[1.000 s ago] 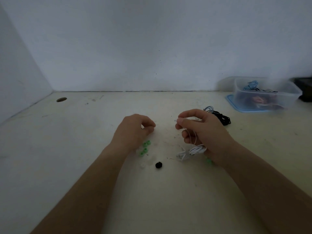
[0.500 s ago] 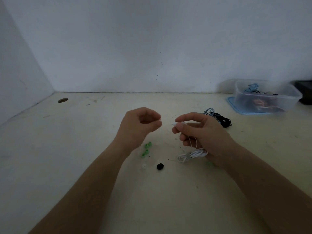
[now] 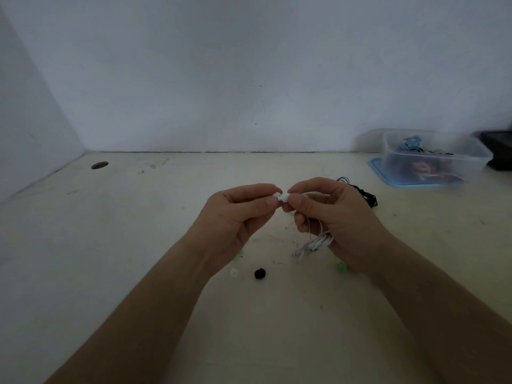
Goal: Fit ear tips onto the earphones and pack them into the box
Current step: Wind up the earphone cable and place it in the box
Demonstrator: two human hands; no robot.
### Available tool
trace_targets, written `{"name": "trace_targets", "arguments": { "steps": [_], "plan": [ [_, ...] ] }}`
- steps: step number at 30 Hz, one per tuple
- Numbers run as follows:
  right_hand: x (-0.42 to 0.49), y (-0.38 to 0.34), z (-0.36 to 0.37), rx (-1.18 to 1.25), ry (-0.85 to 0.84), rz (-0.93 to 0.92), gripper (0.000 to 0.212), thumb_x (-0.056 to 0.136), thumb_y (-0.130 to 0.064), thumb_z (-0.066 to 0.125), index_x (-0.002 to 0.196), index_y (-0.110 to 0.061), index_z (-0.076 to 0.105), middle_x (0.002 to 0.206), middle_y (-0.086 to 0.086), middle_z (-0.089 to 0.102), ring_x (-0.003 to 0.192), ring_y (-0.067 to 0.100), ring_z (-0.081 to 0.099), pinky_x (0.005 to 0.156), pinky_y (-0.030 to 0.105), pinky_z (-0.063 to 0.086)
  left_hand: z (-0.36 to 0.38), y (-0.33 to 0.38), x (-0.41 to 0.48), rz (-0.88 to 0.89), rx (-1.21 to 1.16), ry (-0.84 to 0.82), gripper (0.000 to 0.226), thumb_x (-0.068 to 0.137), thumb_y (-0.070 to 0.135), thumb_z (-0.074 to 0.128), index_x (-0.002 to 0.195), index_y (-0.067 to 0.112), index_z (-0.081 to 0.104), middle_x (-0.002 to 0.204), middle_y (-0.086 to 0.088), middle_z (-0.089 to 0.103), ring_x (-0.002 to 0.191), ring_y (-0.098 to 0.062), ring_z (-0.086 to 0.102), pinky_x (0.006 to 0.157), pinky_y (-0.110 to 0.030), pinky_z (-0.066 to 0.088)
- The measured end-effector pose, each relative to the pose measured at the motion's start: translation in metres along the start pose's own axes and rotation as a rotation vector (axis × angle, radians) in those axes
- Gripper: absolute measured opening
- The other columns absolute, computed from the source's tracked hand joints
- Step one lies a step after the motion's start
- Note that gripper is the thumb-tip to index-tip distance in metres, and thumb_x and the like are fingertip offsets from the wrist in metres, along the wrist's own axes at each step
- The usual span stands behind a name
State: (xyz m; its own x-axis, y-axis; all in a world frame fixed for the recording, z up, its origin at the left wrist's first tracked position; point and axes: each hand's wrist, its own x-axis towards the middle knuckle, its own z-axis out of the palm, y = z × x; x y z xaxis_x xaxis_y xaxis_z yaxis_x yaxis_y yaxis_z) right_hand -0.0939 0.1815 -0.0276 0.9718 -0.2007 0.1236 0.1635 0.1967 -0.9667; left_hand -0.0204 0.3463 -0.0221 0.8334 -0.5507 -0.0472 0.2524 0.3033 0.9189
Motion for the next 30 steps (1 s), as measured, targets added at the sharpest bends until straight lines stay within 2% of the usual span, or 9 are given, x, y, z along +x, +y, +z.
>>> {"name": "trace_targets", "arguments": {
  "steps": [5, 9, 14, 22, 30],
  "plan": [
    [0.0, 0.0006, -0.0002, 0.006, 0.024, -0.007, 0.022, 0.073, -0.014, 0.073, 0.092, -0.003, 0.071, 0.079, 0.016, 0.073, 0.056, 0.014, 0.061, 0.056, 0.023, 0.055, 0.001, 0.0025, -0.0016, -0.012, -0.003, 0.007, 0.023, 0.073, 0.005, 0.068, 0.096, 0.002, 0.074, 0.097, -0.015, 0.076, 0.087, -0.018, 0.074, 0.07, -0.018, 0.058],
    [-0.0002, 0.0008, -0.0002, 0.002, 0.022, -0.006, 0.024, 0.072, -0.014, 0.073, 0.093, -0.003, 0.071, 0.082, 0.019, 0.072, 0.057, 0.014, 0.062, 0.056, 0.024, 0.056, 0.0003, 0.002, -0.0022, -0.006, 0.002, -0.008, 0.025, 0.076, 0.008, 0.067, 0.099, 0.01, 0.075, 0.095, -0.009, 0.076, 0.086, -0.017, 0.073, 0.071, -0.019, 0.058],
    [-0.0008, -0.0004, -0.0015, -0.03, -0.001, -0.016, 0.025, 0.073, -0.017, 0.073, 0.094, -0.003, 0.071, 0.081, 0.015, 0.073, 0.058, 0.014, 0.062, 0.057, 0.024, 0.055, 0.0019, 0.0006, -0.003, -0.032, -0.008, -0.066, 0.02, 0.078, 0.015, 0.066, 0.093, 0.016, 0.079, 0.088, -0.004, 0.071, 0.079, -0.013, 0.066, 0.069, -0.02, 0.056],
    [0.0006, -0.0002, -0.0014, -0.02, 0.009, -0.042, 0.021, 0.072, -0.019, 0.075, 0.089, -0.007, 0.073, 0.079, 0.018, 0.071, 0.057, 0.015, 0.06, 0.056, 0.023, 0.053, 0.0032, -0.0003, -0.0038, -0.062, -0.06, -0.098, 0.017, 0.079, 0.006, 0.064, 0.091, 0.011, 0.074, 0.092, -0.012, 0.074, 0.079, -0.016, 0.071, 0.068, -0.02, 0.057],
    [0.0009, 0.0005, -0.0029, -0.04, -0.009, -0.061, 0.018, 0.076, -0.016, 0.072, 0.091, -0.006, 0.072, 0.076, 0.012, 0.073, 0.056, 0.014, 0.061, 0.055, 0.023, 0.054, 0.0022, 0.0012, -0.0043, -0.011, 0.024, -0.104, 0.019, 0.074, 0.004, 0.066, 0.089, 0.01, 0.074, 0.089, -0.011, 0.074, 0.075, -0.016, 0.071, 0.068, -0.02, 0.059]
  ]
}}
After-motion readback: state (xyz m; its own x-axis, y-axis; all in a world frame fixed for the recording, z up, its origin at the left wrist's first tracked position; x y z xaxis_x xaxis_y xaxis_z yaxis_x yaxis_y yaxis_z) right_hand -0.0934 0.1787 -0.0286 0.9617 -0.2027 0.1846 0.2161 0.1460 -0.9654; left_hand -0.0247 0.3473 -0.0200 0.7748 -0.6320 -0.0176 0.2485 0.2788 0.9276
